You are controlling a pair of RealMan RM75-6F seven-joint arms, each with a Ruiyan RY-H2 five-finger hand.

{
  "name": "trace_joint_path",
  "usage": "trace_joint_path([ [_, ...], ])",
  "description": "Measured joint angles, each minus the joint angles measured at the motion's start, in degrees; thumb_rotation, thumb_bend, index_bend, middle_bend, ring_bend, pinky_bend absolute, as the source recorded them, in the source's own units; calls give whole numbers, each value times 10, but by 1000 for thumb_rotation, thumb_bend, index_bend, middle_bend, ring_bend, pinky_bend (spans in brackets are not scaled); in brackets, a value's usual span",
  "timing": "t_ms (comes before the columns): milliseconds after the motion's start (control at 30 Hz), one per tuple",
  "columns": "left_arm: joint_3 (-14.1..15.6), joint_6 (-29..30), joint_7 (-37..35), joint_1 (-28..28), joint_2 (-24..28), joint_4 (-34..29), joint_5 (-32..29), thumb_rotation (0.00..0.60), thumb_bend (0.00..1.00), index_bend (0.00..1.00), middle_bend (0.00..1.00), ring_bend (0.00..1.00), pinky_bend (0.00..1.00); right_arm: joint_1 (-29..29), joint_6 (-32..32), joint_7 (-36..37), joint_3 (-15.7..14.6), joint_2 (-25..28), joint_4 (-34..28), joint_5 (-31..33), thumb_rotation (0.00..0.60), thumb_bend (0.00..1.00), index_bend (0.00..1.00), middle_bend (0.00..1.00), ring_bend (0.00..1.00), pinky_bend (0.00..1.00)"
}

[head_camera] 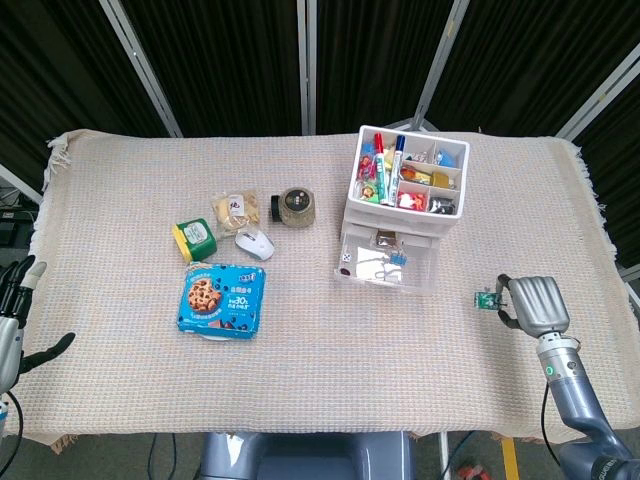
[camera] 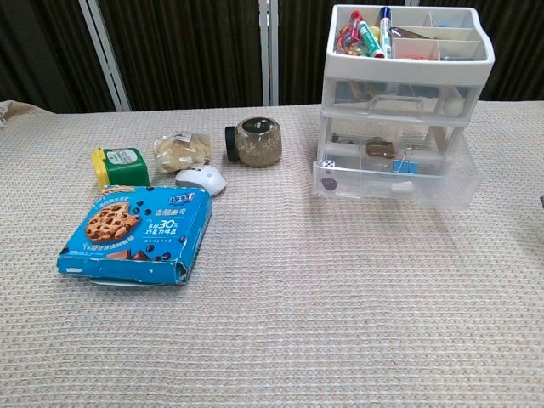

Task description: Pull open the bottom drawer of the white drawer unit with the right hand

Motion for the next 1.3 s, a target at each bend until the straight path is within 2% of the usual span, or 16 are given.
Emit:
trace_joint_path([
  [133, 1, 0, 0, 0, 0, 0, 1, 600, 95, 0, 0, 0, 0, -11, 14, 10, 2, -11, 11, -12, 600, 165, 423, 986, 920, 634],
  [200, 1, 0, 1, 1, 1, 0, 0, 600, 95, 0, 0, 0, 0, -15, 17, 14, 3, -13, 13, -16, 600, 160, 374, 939, 874, 598],
  [300, 3, 0, 2, 2, 2, -2, 2, 600, 95, 0, 0, 0, 0, -22, 21, 14, 2, -12, 14, -20, 600, 155, 263, 756, 728, 496],
  [367, 3, 4, 2, 3, 2, -3, 4, 600, 95, 0, 0, 0, 0, -27, 30, 13, 4, -11, 12, -23, 600, 155, 204, 577, 589, 407],
  [400, 3, 5, 3, 4, 2, -3, 4, 600, 96, 0, 0, 0, 0, -32, 43, 15, 5, -9, 10, -27, 600, 155, 195, 520, 537, 376],
  [567, 3, 1, 11, 3, -1, 0, 2, 600, 95, 0, 0, 0, 0, -66, 120, 39, 7, 0, -3, -59, 600, 147, 144, 178, 160, 173],
  [667, 4, -2, 20, 2, -5, 4, 0, 600, 96, 0, 0, 0, 0, -90, 166, 60, 5, 10, -10, -93, 600, 114, 56, 22, 10, 46],
  [767, 3, -2, 26, 2, -10, 9, -2, 600, 95, 0, 0, 0, 0, -108, 192, 70, 1, 24, -21, -122, 600, 78, 0, 0, 0, 0],
  [933, 3, -4, 40, 4, -14, 14, -8, 600, 95, 0, 0, 0, 0, -130, 222, 68, -5, 43, -51, -154, 600, 63, 0, 0, 0, 0],
  [1300, 5, -11, 45, 0, -18, 15, -5, 600, 95, 0, 0, 0, 0, -139, 191, 67, -1, 55, -69, -152, 600, 64, 0, 0, 0, 0],
])
